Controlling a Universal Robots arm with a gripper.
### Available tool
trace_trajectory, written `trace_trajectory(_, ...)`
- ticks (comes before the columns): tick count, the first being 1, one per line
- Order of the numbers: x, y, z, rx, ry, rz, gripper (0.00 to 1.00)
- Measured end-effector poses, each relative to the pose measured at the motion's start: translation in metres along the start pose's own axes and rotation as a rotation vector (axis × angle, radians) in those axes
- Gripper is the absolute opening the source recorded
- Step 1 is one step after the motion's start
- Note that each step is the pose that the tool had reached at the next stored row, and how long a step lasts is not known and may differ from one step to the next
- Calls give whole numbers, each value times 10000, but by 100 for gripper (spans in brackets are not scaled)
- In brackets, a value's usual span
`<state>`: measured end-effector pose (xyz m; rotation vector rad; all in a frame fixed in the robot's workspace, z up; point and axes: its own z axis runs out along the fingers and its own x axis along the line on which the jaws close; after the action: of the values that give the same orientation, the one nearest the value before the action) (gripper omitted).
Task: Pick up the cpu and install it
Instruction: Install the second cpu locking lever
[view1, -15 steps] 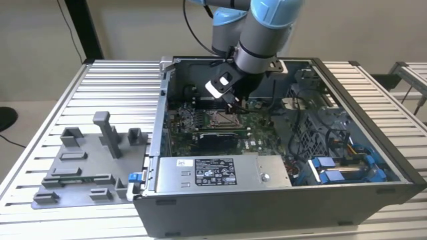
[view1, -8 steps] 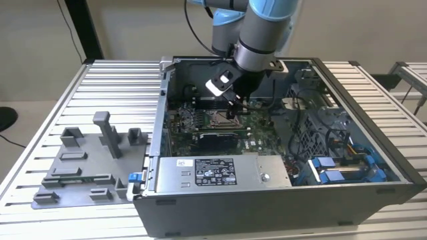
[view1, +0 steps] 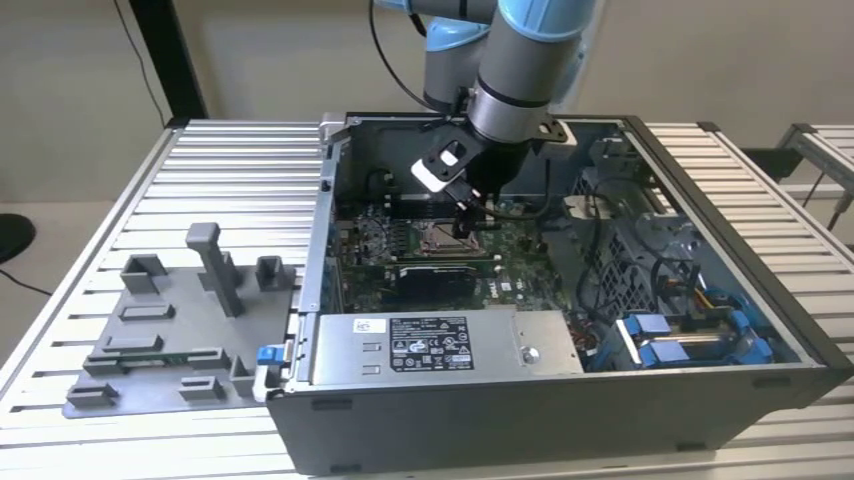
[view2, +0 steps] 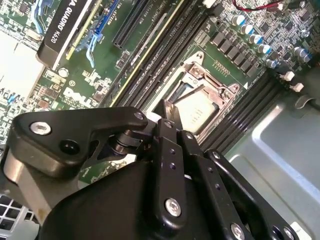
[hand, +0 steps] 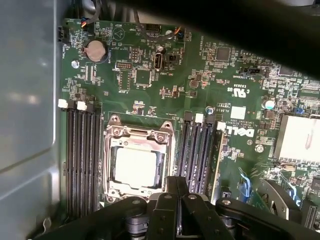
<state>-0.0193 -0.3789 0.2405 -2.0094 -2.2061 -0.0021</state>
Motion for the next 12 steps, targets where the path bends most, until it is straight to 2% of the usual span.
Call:
trace_trajectory(9, 1, 0, 1, -1, 0, 0, 0)
trace_trajectory(12, 7, -5, -46, -4, -5, -1, 0)
